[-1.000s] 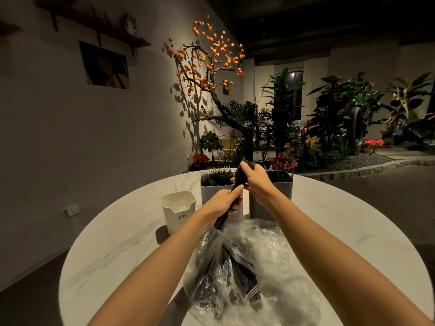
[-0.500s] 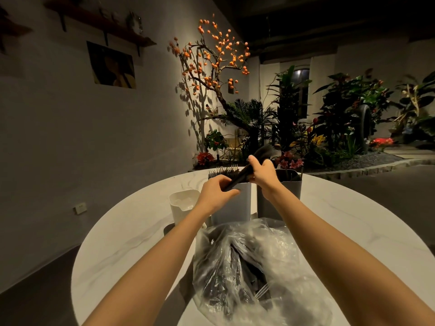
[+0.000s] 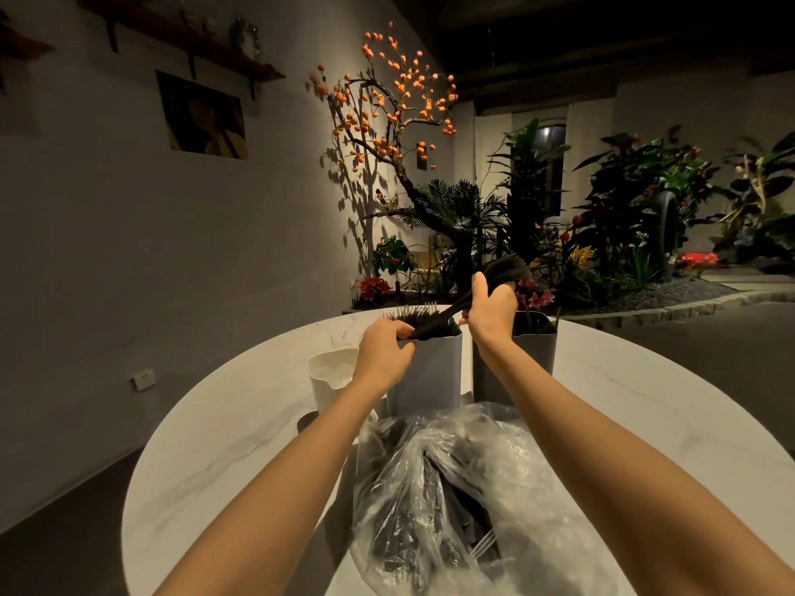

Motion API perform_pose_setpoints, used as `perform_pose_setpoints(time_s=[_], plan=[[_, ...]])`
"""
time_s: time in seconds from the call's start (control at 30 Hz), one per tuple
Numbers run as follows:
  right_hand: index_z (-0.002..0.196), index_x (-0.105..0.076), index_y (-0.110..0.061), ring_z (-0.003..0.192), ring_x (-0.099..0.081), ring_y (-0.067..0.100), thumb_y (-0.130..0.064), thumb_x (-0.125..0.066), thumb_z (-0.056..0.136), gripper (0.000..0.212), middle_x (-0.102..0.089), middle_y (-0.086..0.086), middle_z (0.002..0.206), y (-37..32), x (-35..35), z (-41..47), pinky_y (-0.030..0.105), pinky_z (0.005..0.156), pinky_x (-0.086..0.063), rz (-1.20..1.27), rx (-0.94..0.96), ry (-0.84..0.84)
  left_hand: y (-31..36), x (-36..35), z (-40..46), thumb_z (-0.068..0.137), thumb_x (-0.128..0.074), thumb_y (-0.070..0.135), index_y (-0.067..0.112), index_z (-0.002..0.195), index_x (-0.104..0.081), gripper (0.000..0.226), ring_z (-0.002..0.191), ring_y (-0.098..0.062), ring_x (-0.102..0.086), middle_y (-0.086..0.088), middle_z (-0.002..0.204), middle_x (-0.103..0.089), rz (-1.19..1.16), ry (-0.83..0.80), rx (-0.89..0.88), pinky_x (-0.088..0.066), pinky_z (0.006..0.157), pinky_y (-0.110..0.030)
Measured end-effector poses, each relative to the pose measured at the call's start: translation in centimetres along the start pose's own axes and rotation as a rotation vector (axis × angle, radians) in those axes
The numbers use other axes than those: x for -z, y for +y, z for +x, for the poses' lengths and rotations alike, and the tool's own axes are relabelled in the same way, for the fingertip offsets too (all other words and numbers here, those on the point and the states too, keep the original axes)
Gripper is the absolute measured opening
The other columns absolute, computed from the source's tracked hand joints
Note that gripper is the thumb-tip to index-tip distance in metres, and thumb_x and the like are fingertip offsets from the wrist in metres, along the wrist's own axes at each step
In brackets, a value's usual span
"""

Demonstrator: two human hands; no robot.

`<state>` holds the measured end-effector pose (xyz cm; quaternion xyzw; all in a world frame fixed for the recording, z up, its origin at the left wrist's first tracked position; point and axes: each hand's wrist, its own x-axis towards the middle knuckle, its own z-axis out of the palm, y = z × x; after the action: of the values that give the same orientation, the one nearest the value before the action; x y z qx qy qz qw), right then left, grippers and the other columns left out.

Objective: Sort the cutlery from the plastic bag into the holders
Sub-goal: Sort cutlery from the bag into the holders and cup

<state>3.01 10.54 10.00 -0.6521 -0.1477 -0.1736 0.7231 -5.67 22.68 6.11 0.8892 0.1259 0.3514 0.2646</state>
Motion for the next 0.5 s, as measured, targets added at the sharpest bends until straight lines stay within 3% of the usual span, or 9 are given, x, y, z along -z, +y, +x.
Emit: perform_pose_setpoints(time_s=[0.13,0.23,0.37,0.5], plan=[[0.085,-0.049,-0.007,0.081,-0.062,0.031,-0.028,-0.045,0.101,0.027,-0.05,0.003,0.079,0.2,0.0,0.3,0.049,0.072,-0.055,-0.083,0.039,0.029,-0.4,-0.4,0.2,0.09,-0.064,0.014,0.016,0.097,-0.072,0.011,0.092,-0.011,-0.052,-0.001,0.102,-0.059,0.023,0.017,-0.013,-0.043,0.082,-0.023],[0.091,-0.048,-0.006,0.082,-0.062,0.031,-0.027,-0.045,0.101,0.024,-0.053,0.006,0.084,0.4,-0.2,0.3,0.047,0.072,-0.055,-0.117,0.049,0.033,-0.5,-0.5,0.3,0.089,-0.066,0.02,0.018,0.089,-0.071,0.005,0.09,-0.013,-0.053,0.001,0.096,-0.058,0.007,0.034,-0.012,-0.045,0.079,-0.025],[0.098,-0.049,-0.005,0.092,-0.058,0.028,-0.024,-0.047,0.101,0.019,-0.058,0.015,0.102,0.4,-0.4,0.4,0.031,0.074,-0.042,-0.21,0.112,0.006,-0.5,-0.9,0.5,0.088,-0.069,0.026,0.017,0.083,-0.069,0.01,0.086,-0.012,-0.054,0.003,0.09,-0.056,-0.022,0.066,0.0,-0.046,0.076,-0.025],[0.116,-0.051,0.003,0.095,-0.062,0.032,-0.026,-0.051,0.099,0.034,-0.061,0.019,0.105,0.6,-0.7,0.5,0.038,0.077,-0.05,-0.356,0.223,-0.047,-0.6,-1.3,0.7,0.087,-0.071,0.029,0.02,0.075,-0.065,0.015,0.084,-0.013,-0.055,0.001,0.088,-0.06,-0.052,0.099,0.021,-0.047,0.076,-0.028]])
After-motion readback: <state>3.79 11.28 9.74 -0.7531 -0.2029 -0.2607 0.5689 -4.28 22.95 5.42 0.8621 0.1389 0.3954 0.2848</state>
